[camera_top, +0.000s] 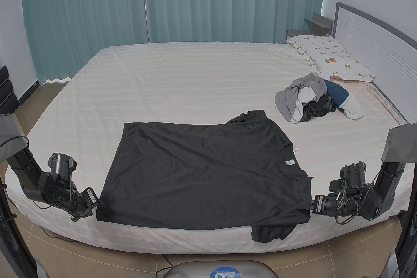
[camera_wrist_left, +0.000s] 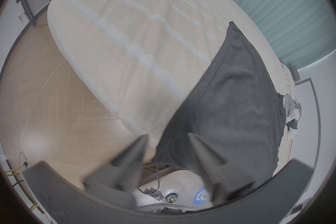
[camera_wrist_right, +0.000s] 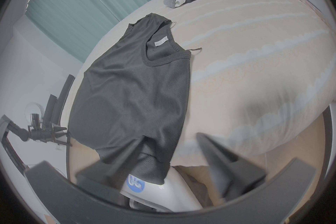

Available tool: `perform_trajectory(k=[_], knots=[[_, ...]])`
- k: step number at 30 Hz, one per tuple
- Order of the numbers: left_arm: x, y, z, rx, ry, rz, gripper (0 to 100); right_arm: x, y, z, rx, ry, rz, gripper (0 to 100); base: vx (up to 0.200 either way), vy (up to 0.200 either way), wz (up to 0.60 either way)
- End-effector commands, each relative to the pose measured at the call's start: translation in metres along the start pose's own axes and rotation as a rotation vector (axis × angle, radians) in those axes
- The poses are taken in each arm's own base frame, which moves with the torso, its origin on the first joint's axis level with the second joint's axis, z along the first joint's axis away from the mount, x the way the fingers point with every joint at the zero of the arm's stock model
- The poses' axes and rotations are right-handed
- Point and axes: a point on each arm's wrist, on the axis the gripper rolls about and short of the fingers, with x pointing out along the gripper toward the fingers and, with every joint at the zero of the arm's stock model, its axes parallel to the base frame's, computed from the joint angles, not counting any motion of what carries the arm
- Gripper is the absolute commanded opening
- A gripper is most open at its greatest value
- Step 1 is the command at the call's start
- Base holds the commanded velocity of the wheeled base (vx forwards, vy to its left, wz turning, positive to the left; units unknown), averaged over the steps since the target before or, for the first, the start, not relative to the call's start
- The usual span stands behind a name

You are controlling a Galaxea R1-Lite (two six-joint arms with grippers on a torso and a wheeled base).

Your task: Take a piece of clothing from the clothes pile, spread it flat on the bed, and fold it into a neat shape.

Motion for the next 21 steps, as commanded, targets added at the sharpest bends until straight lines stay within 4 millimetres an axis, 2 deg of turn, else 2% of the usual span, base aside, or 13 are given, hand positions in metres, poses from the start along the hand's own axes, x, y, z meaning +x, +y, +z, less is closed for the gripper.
perform_trajectory(k=[1, 3, 6, 8, 13, 15, 21], knots=[[-0.004, -0.002, 0.002, -0.002, 0.008, -0.051, 100, -0.007, 0.007, 0.016, 0.114, -0.094, 0.054, 100, 0.0, 0.0, 0.0], [-0.014, -0.005, 0.007, -0.002, 0.0, -0.115, 100, -0.008, 0.004, 0.031, 0.178, -0.155, 0.093, 100, 0.0, 0.0, 0.0], [-0.02, -0.005, 0.009, -0.005, -0.004, -0.151, 100, -0.008, 0.0, 0.038, 0.22, -0.176, 0.098, 100, 0.0, 0.0, 0.0], [-0.031, -0.006, 0.014, -0.011, -0.013, -0.211, 100, -0.007, -0.004, 0.052, 0.351, -0.212, 0.125, 100, 0.0, 0.0, 0.0], [-0.036, -0.007, 0.021, -0.068, -0.003, -0.271, 100, -0.004, -0.014, 0.064, 0.512, -0.207, 0.184, 100, 0.0, 0.0, 0.0], [-0.036, -0.009, 0.029, -0.154, -0.004, -0.295, 100, -0.004, -0.023, 0.072, 0.599, -0.204, 0.221, 100, 0.0, 0.2, 0.0], [-0.035, -0.006, 0.032, -0.172, 0.001, -0.301, 100, -0.002, -0.025, 0.076, 0.663, -0.206, 0.234, 100, 0.0, 0.2, 0.0]])
